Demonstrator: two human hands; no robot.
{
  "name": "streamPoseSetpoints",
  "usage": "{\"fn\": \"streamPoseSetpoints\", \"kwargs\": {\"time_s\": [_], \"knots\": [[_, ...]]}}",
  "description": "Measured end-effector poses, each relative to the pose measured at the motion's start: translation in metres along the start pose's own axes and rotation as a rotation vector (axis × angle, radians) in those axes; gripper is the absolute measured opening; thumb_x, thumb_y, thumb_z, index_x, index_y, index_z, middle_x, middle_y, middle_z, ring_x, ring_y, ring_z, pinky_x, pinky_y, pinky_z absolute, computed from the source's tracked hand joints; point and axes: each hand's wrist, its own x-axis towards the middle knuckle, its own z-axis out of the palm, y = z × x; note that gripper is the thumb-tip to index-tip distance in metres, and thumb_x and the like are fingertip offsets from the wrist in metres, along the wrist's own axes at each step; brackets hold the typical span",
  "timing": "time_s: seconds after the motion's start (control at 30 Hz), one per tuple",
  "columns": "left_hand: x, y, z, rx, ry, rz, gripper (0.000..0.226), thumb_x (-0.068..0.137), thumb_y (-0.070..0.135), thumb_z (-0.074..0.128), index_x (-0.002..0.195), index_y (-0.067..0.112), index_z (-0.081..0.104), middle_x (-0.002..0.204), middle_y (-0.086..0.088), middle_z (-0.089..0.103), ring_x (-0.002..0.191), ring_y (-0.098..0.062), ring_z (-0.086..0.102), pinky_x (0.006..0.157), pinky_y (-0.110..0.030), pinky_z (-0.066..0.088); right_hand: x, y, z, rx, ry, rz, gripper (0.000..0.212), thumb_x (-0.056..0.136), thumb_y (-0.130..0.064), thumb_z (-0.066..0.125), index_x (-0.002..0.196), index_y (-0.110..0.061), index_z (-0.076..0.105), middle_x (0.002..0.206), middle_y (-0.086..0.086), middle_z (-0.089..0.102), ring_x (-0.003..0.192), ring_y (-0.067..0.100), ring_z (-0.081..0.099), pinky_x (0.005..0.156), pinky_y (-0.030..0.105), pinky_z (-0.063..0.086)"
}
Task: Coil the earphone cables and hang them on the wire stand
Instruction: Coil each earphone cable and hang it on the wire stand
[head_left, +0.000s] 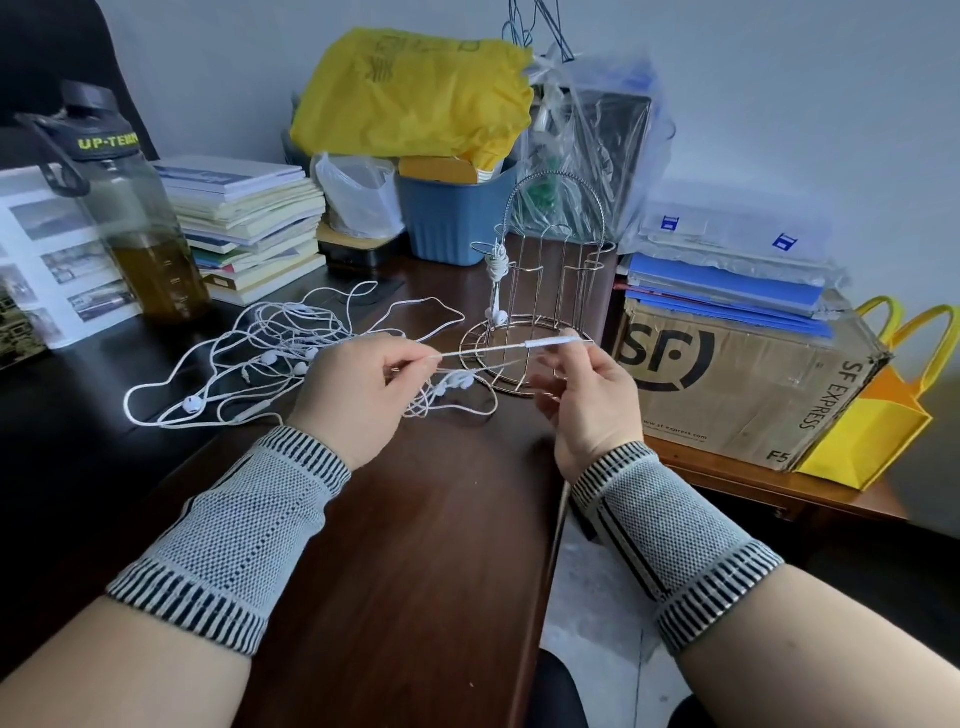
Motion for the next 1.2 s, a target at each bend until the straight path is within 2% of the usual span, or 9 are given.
{"fn": "streamPoseSetpoints", "kwargs": {"time_s": [0.13,0.27,0.43,0.6,0.73,0.83,0.9,1.03,1.2], "knots": [[0.0,0.002,0.0,0.017,0.097,0.057,0.013,0.091,0.02,0.066,0.094,0.017,0.078,0.088,0.005,0.073,0.083,-0.015,0.068,0.08,-0.038,0.056,-0.003,-0.017,0.003,-0.048,-0.034,-0.042,0.04,0.093,-0.034,0.058,0.058,-0.014,0.055,0.065,0.005,0.066,0.047,0.012,0.055,0.051,0.023,0.042],[0.0,0.0,0.0,0.043,0.092,0.023,0.015,0.092,0.022,0.064,0.097,0.017,0.078,0.088,0.009,0.072,0.085,-0.012,0.067,0.083,-0.033,0.054,-0.002,-0.022,0.004,-0.171,0.004,-0.093,0.054,0.086,-0.047,0.062,0.046,-0.013,0.053,0.048,0.006,0.056,0.04,0.011,0.045,0.045,0.022,0.039],[0.001,-0.01,0.002,0.063,0.078,-0.085,0.016,0.093,0.024,0.062,0.094,0.018,0.077,0.075,0.014,0.066,0.079,-0.014,0.065,0.079,-0.029,0.052,0.01,-0.012,-0.005,-0.185,0.06,-0.102,0.032,0.079,-0.021,0.068,0.052,-0.017,0.052,0.045,-0.004,0.056,0.052,0.017,0.051,0.062,0.034,0.046],[0.004,-0.014,0.002,0.092,0.095,-0.122,0.019,0.095,0.027,0.059,0.085,0.019,0.073,0.066,0.005,0.067,0.068,-0.015,0.061,0.065,-0.027,0.044,0.025,0.0,-0.021,-0.392,0.105,-0.045,0.017,0.065,-0.027,0.067,0.056,-0.019,0.056,0.051,-0.003,0.056,0.058,0.022,0.052,0.063,0.038,0.046],[0.003,-0.013,0.003,0.083,0.088,-0.112,0.017,0.094,0.028,0.06,0.078,0.026,0.065,0.061,0.014,0.06,0.064,-0.004,0.056,0.06,-0.022,0.038,0.027,0.001,-0.027,-0.825,-0.102,-0.088,0.009,0.077,-0.019,0.068,0.068,-0.018,0.067,0.057,-0.004,0.058,0.061,0.018,0.055,0.063,0.03,0.046],[0.003,-0.014,0.004,0.052,0.035,-0.08,0.014,0.092,0.027,0.062,0.079,0.027,0.068,0.064,0.015,0.061,0.066,-0.008,0.058,0.068,-0.027,0.045,0.024,-0.006,-0.026,-1.088,-0.263,-0.154,0.008,0.081,-0.024,0.071,0.082,-0.017,0.075,0.068,-0.004,0.064,0.071,0.013,0.06,0.069,0.023,0.047],[0.002,-0.014,0.005,0.058,0.005,-0.06,0.013,0.091,0.025,0.063,0.082,0.024,0.072,0.061,0.015,0.06,0.059,-0.002,0.055,0.064,-0.024,0.044,0.022,-0.008,-0.025,-1.128,-0.336,-0.15,0.015,0.077,-0.03,0.077,0.085,-0.017,0.077,0.072,-0.005,0.066,0.075,0.011,0.061,0.07,0.022,0.046],[0.002,-0.012,0.004,0.037,-0.015,-0.093,0.017,0.09,0.018,0.06,0.088,0.021,0.076,0.05,0.017,0.05,0.048,0.001,0.048,0.052,-0.016,0.03,0.022,-0.01,-0.026,-1.165,-0.41,-0.14,0.019,0.075,-0.039,0.077,0.069,-0.022,0.072,0.07,-0.003,0.068,0.072,0.011,0.061,0.073,0.025,0.051],[0.004,-0.012,0.002,0.028,-0.03,-0.143,0.029,0.094,0.016,0.05,0.081,0.025,0.074,0.04,0.017,0.05,0.049,-0.012,0.045,0.055,-0.028,0.033,0.023,-0.01,-0.03,-1.155,-0.382,-0.22,0.031,0.082,-0.036,0.071,0.058,-0.02,0.062,0.048,-0.009,0.048,0.046,0.004,0.041,0.052,0.021,0.036]]}}
